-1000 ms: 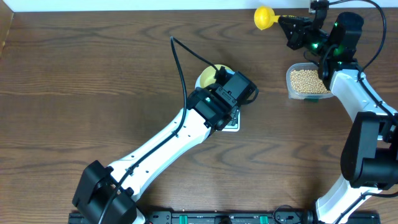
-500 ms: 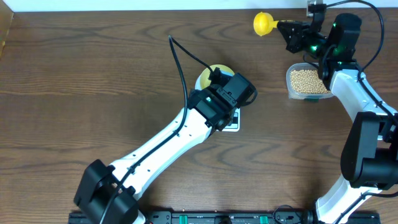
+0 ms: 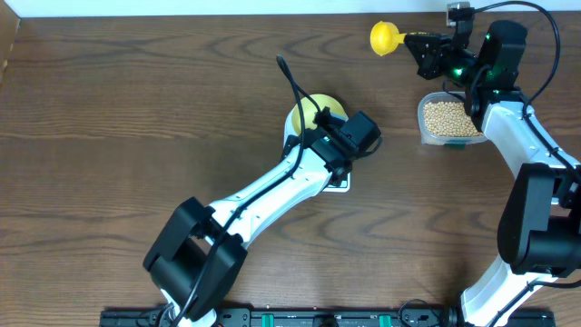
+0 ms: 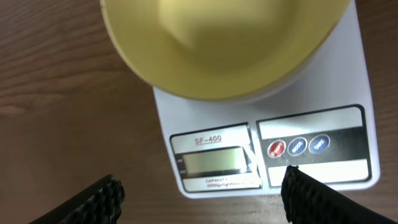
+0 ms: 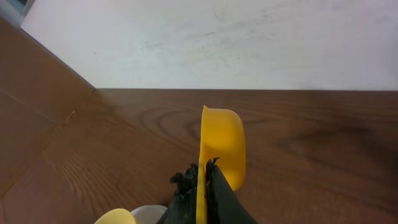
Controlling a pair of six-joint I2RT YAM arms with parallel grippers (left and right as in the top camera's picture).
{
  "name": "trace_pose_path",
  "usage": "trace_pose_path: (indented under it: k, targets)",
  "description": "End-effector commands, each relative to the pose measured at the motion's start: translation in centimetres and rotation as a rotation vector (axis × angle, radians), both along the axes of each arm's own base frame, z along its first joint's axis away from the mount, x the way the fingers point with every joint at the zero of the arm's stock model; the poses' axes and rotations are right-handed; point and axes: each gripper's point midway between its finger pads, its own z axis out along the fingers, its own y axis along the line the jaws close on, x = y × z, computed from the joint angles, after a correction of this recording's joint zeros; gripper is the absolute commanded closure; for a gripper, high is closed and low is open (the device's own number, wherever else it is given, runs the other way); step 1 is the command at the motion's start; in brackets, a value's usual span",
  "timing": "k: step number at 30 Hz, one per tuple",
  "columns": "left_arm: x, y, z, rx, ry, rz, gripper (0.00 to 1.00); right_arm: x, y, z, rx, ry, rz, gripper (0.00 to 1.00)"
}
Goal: Scoop item into bowl and weigh 50g on scale
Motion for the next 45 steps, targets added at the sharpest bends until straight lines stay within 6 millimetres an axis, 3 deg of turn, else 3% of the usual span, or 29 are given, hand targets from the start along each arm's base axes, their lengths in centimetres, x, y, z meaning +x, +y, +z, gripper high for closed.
trace_pose_path:
  k: [1,10,45]
  targets:
    - [0.5,0.0,-0.9,0.027,-0.010,0.013,0.17,0.2,-0.3,0.8,-0.012,-0.028,0.006,0.99]
    - [0.5,0.0,-3.0,0.059,0.022,0.012,0.17,0.1,-0.3,0.8,-0.023,-0.037,0.010,0.99]
    - [-0.4,0.2,-5.2,0.044,0.060,0.006,0.17,0.1,-0.3,0.7,-0.022,-0.029,0.010,0.99]
